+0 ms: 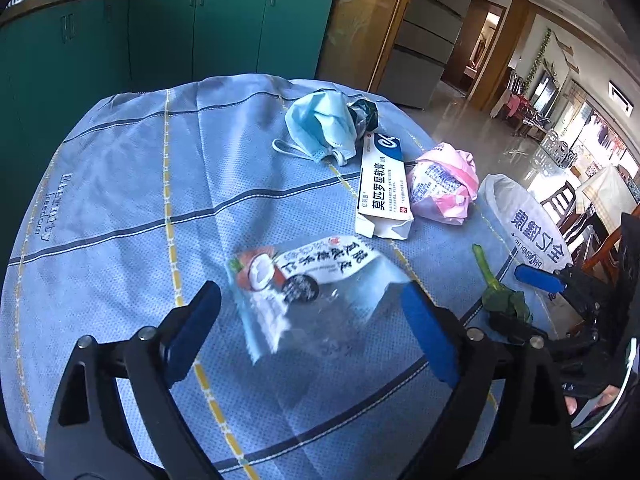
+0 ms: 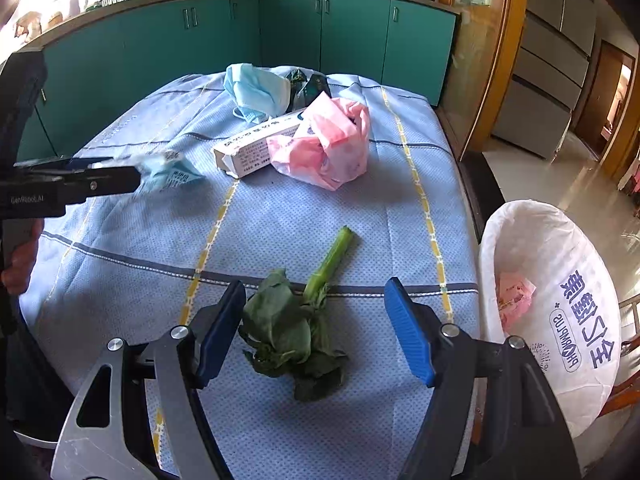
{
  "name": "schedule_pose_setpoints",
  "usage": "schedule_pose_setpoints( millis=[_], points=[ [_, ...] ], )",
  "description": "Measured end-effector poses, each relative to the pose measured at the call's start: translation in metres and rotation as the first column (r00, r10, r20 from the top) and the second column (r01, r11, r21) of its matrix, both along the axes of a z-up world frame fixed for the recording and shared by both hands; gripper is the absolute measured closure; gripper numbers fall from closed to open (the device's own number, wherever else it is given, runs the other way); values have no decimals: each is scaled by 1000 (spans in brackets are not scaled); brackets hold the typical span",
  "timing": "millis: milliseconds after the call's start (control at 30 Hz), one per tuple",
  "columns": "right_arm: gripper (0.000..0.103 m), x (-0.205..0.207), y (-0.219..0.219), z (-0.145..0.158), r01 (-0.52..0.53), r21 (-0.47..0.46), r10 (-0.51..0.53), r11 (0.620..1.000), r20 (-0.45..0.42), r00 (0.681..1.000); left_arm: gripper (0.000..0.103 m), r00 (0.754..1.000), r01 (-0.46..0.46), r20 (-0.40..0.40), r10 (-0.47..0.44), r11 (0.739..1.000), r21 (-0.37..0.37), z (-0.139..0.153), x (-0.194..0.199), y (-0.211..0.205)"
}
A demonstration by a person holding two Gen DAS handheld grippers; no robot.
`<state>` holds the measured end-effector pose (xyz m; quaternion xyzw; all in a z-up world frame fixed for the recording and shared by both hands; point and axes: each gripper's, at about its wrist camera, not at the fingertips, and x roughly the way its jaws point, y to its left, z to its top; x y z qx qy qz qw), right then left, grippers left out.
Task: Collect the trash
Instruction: 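Grasp the clear LYFEN snack packet with the left gripper while the right gripper holds the vegetable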
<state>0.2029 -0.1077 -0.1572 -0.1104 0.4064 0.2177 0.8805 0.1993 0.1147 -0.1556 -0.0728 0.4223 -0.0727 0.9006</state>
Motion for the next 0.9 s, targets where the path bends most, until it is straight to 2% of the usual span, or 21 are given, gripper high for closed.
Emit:
schedule_pose_setpoints(
  millis=[100,300,367,467,567,667,800,900],
  points=[
    [32,-1,3,-2,-6,-4,6,1000,-4,1000,9,1000,3,0,-3,1000,-16,-1,6,-3],
    [32,-2,6,-4,-12,-10,12,1000,-5,1000,8,1000,-1,-17,1,1000,7,-5,21,-8],
    [32,-2,7,-5,-10,-12,10,1000,-5,1000,8,1000,-17,6,17,1000,21,0,18,-7],
    [31,-3,5,-4,-7,-17,7,1000,-4,1000,7,998,-10,61,10,1000,2,12,14,4],
    [30,-2,3,-5,-5,-17,5,1000,-6,1000,5,1000,-13,19,13,1000,-6,12,23,11],
    [30,0,3,-6,4,-7,-4,1000,-13,1000,5,999,29,-24,-29,999,-26,4,39,8],
    [30,-1,7,-7,-1,-11,1,1000,-12,1000,5,997,47,-61,-47,999,-5,-5,53,-2],
    [30,2,9,-7,3,-16,-3,1000,-10,1000,5,996,68,-60,-67,997,18,-8,54,-14]
  ],
)
